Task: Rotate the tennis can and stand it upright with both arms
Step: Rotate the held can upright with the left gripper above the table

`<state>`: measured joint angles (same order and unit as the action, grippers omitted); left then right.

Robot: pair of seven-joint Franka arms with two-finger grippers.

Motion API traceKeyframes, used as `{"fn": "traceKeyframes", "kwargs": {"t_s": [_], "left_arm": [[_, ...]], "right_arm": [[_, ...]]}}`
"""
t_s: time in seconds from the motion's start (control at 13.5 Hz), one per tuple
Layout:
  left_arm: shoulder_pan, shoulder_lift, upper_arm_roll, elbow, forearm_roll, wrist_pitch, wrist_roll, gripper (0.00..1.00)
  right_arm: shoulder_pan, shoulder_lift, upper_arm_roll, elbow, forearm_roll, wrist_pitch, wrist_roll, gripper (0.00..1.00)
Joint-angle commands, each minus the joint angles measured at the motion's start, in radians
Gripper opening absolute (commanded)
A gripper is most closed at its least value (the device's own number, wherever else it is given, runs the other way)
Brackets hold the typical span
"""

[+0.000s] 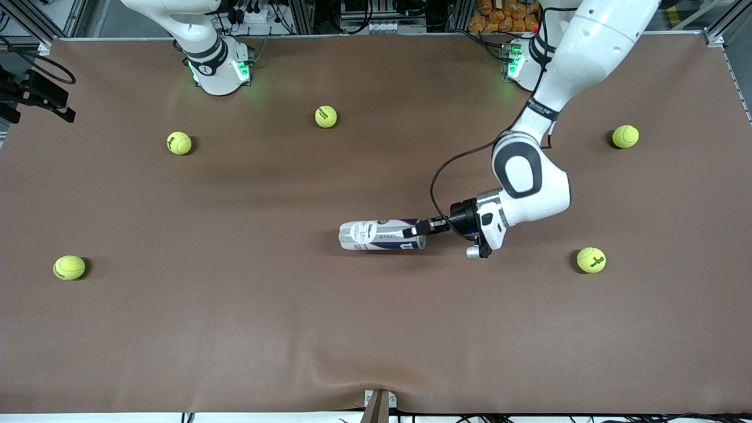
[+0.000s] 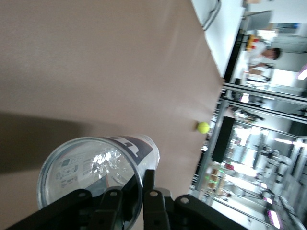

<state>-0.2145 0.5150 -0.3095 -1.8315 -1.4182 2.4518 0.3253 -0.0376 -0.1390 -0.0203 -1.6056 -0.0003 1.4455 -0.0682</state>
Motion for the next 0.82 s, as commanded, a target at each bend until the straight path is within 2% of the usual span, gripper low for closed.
{"fn": "traceKeyframes", "kwargs": {"t_s": [0.0, 0.15, 0.3, 0.52, 0.59, 0.74], "left_arm": [[-0.045, -0.076, 0.004, -0.015, 0.186, 0.067, -0.243, 0.0], [-0.06, -0.107, 0.004, -0.012, 0.368, 0.07, -0.445, 0.0], [-0.089, -0.121, 0.004, 0.018, 0.599, 0.07, -0.689, 0.0], [-0.152, -0.11, 0.0, 0.115, 1.05, 0.056, -1.143, 0.0], [-0.185, -0.105, 0.0, 0.145, 1.17, 0.018, -1.243, 0.0], [-0.221, -0.083, 0.004, 0.242, 1.3, -0.133, -1.369, 0.0]], "right_arm": [[0.004, 0.01, 0.002, 0.027, -0.01, -0.008, -0.004, 1.0], [0.004, 0.012, 0.002, 0.026, -0.01, -0.005, -0.004, 1.0], [0.004, 0.012, 0.002, 0.024, -0.01, -0.002, -0.004, 1.0], [0.005, 0.012, 0.002, 0.024, -0.01, 0.004, -0.004, 1.0], [0.005, 0.012, 0.002, 0.024, -0.01, 0.004, -0.002, 1.0], [0.005, 0.012, 0.002, 0.024, -0.01, 0.006, -0.002, 1.0]]}}
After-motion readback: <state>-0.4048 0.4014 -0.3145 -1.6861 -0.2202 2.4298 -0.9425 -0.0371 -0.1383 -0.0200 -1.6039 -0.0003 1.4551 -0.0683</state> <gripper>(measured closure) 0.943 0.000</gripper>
